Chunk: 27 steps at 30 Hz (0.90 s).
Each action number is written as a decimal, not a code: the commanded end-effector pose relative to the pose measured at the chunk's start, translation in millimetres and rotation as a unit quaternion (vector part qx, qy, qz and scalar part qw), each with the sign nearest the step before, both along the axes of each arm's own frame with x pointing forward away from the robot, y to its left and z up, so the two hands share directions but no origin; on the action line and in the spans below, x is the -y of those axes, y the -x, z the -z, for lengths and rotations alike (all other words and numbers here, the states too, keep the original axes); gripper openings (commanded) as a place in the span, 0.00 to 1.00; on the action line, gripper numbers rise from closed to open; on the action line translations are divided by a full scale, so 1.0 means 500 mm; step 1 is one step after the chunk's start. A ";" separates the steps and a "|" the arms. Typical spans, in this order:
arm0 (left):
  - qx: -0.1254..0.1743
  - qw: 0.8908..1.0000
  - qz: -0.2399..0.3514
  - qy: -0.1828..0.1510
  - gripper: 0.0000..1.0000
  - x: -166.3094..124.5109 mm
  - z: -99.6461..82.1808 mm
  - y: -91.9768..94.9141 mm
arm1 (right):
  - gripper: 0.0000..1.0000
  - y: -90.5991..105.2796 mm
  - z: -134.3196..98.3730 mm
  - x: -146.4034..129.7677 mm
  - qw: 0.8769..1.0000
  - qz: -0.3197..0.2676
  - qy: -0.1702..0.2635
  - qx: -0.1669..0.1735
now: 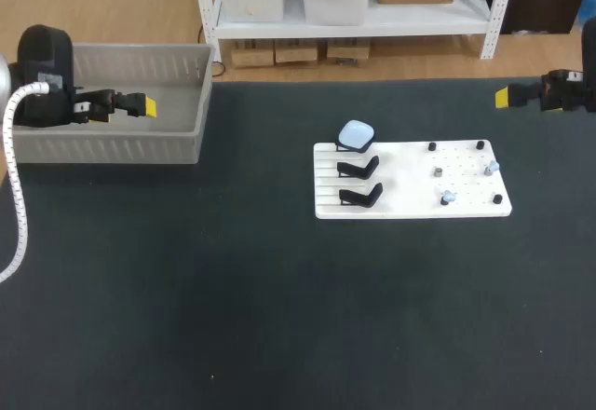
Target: Pick up each earbud case from the left stands, insert the matching earbuds, close the lid, and place the case in the box.
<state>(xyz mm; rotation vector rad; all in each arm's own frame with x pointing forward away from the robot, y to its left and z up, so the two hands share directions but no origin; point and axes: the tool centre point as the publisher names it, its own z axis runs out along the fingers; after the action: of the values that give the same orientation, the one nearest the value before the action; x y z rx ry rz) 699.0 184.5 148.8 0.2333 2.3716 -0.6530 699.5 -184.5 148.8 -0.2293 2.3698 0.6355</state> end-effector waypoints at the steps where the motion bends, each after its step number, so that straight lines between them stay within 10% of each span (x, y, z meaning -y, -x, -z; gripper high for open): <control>1: 0.006 0.998 0.045 0.036 1.00 -0.006 -0.001 -0.001 | 1.00 0.000 -0.001 0.000 1.000 0.000 0.001 0.000; 12: 0.100 0.970 0.222 0.016 1.00 -0.005 -0.023 -0.034 | 1.00 0.000 -0.001 0.000 1.000 0.000 0.001 0.000; 27: 0.175 0.875 0.450 -0.038 1.00 0.116 -0.062 -0.064 | 1.00 0.000 -0.001 0.000 1.000 0.000 0.001 0.000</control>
<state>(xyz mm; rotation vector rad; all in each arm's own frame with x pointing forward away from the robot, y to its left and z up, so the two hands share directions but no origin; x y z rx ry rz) 715.7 137.7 181.6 1.1884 1.9254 -0.7570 699.5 -184.5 148.8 -0.2293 2.3698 0.6354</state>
